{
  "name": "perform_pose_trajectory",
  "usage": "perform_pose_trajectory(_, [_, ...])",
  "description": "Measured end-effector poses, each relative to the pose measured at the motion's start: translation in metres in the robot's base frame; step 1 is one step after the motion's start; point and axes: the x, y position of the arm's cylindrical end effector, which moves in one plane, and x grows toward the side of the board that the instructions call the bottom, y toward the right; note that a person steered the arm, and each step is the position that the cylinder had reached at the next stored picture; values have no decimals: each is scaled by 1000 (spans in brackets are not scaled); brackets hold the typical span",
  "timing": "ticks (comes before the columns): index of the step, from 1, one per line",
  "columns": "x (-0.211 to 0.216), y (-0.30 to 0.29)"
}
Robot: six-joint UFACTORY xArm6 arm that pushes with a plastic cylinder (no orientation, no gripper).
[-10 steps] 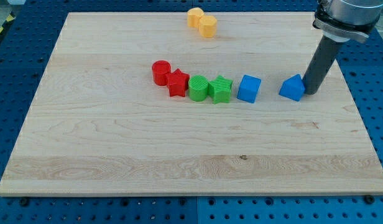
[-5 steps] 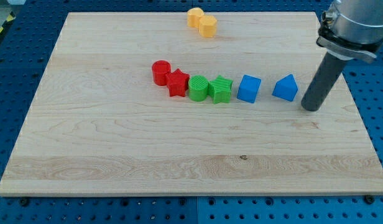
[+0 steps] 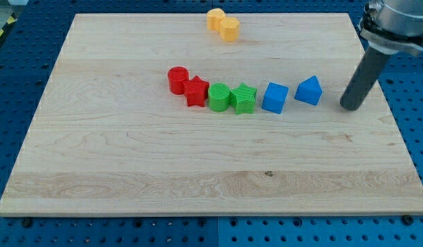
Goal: Place the blue triangle towards the top right side of the blue cube
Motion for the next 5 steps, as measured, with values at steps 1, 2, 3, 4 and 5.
perform_pose_trajectory(1, [-19, -16])
perform_pose_trajectory(2, [-19, -18])
perform_pose_trajectory(3, [-19, -27])
perform_pose_trajectory(4, [-19, -43])
perform_pose_trajectory(5, [-19, -52])
